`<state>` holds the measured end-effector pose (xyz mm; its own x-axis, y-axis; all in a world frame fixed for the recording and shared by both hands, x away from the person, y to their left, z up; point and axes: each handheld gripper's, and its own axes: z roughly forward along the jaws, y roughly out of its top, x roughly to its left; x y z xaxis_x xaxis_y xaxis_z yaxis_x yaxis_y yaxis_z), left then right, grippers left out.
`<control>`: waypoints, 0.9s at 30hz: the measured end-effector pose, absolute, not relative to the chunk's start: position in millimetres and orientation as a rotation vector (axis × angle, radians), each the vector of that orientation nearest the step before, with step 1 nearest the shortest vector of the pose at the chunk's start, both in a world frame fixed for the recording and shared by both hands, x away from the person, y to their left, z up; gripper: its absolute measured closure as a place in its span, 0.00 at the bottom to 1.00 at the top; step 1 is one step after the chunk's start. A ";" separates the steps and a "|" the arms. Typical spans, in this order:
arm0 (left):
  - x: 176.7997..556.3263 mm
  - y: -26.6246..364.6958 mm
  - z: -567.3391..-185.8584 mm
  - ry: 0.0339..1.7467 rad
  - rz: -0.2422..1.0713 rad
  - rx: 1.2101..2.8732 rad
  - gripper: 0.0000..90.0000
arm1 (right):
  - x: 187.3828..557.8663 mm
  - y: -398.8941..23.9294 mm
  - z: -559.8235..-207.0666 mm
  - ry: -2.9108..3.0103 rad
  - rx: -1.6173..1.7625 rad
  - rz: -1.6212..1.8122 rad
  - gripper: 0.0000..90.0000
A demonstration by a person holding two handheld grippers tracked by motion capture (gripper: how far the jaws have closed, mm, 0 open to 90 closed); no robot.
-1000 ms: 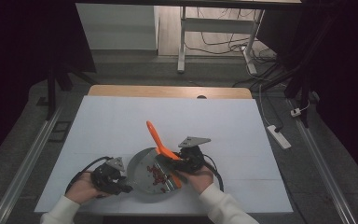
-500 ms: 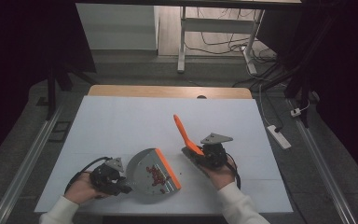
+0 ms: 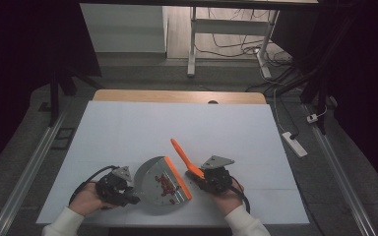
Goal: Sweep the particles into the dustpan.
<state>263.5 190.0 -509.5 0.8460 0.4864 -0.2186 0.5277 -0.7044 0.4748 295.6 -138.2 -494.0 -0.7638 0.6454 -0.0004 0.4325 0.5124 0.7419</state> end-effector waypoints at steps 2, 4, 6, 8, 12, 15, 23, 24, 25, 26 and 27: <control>263.4 189.4 -510.0 0.746 -0.107 2.482 0.68 | 292.5 -133.2 -494.5 2.502 0.895 1.123 0.77; 263.2 189.3 -510.1 0.747 -0.105 2.482 0.68 | 290.1 -129.7 -494.2 2.520 0.880 1.142 0.78; 263.2 189.3 -510.2 0.747 -0.105 2.481 0.68 | 290.7 -130.3 -492.3 2.546 0.925 1.269 0.78; 263.3 189.2 -510.6 0.746 -0.106 2.481 0.68 | 292.1 -133.3 -488.7 2.527 0.929 1.357 0.78; 263.7 189.2 -511.1 0.742 -0.104 2.487 0.68 | 298.8 -148.3 -484.7 2.435 0.981 1.361 0.78; 263.8 188.7 -511.9 0.750 -0.102 2.482 0.68 | 305.0 -159.1 -484.9 2.393 1.015 1.332 0.78; 264.1 188.3 -513.6 0.753 -0.098 2.478 0.68 | 314.0 -168.4 -489.6 2.355 0.987 1.120 0.78; 264.0 188.2 -513.6 0.753 -0.097 2.479 0.68 | 315.5 -169.4 -491.4 2.360 0.995 1.094 0.78; 263.9 188.0 -513.6 0.753 -0.097 2.479 0.68 | 317.3 -170.9 -494.1 2.373 1.012 1.083 0.78; 264.0 188.0 -513.5 0.752 -0.097 2.481 0.68 | 317.9 -172.7 -494.8 2.369 1.020 1.111 0.78; 264.2 188.2 -513.5 0.746 -0.098 2.484 0.68 | 317.7 -172.2 -494.6 2.373 1.030 1.117 0.78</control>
<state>264.2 188.2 -513.5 0.8442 0.4906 -0.2160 0.5296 -0.7012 0.4773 317.7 -172.2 -494.6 -0.6878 0.7258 0.0143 0.4736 0.4338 0.7665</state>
